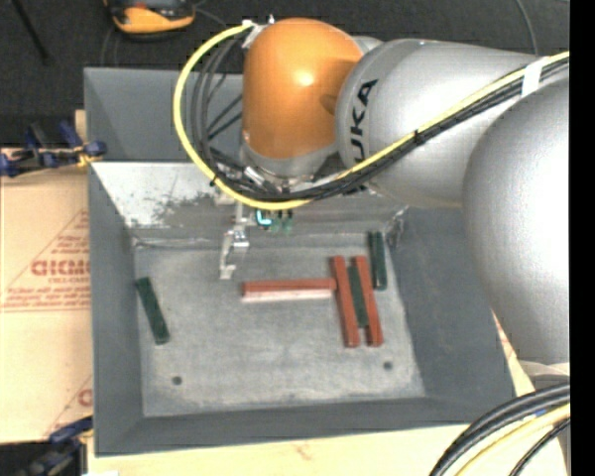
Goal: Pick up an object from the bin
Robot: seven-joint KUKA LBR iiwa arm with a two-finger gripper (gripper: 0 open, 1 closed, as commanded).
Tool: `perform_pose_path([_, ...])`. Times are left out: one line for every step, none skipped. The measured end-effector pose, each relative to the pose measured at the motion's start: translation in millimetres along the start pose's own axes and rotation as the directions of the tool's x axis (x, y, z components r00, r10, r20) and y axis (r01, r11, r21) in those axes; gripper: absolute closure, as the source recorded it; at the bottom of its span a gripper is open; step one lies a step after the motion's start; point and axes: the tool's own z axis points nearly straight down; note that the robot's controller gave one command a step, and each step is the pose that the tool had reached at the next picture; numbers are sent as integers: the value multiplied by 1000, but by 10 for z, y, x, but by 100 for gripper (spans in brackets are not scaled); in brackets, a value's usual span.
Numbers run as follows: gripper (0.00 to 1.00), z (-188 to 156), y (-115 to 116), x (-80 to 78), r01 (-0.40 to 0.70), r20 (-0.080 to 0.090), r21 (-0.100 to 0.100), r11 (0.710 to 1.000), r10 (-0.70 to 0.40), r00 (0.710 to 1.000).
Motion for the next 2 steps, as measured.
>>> perform_pose_path([0,-53,-7,-16,-3,8,-1,1000,3,1000])
perform_pose_path([0,111,-186,-33,59,15,-2,998,-59,998])
